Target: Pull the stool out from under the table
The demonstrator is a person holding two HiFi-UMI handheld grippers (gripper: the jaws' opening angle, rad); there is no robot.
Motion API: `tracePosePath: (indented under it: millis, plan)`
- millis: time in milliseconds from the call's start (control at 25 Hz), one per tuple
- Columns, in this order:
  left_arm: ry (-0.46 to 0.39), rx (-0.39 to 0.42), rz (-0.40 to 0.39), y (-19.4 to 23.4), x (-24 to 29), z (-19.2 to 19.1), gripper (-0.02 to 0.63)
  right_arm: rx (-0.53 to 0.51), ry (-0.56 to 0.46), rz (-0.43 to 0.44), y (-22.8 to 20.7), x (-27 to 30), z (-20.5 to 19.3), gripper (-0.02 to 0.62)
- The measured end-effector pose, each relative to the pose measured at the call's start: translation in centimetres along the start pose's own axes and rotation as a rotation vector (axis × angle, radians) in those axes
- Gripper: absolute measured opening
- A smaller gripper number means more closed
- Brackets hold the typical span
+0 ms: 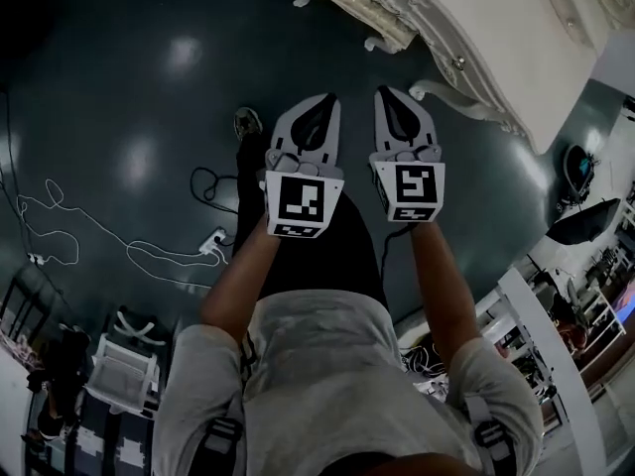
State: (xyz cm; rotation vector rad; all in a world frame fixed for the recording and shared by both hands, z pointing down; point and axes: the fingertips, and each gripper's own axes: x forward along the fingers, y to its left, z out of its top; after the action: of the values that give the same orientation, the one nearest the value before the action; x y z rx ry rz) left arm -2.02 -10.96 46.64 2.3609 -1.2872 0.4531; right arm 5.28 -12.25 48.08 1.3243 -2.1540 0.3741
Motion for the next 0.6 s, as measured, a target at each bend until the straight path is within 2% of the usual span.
tracePosePath:
  millis: [200,400,520,600]
  plan:
    - [-0.019,0.017,0.023,1.8,2.1,-2.7,0.006,0.121,-0.024,-0.007,-0.2,4.2,-3.4,0.015]
    - [-0.073,0.073,0.034,4.4,4.9,-5.1,0.006,0.211,-0.119,-0.047,-0.4,9.0,-6.0,0.015]
    - [-0.085,0.079,0.01,5.5,7.2,-7.4,0.006,0.318,-0.148,-0.059,-0.8,13.0,-8.8,0.015]
    - [-0.073,0.085,-0.019,6.5,8.7,-9.2,0.006,0.341,-0.186,-0.087,-0.9,15.6,-9.6,0.015]
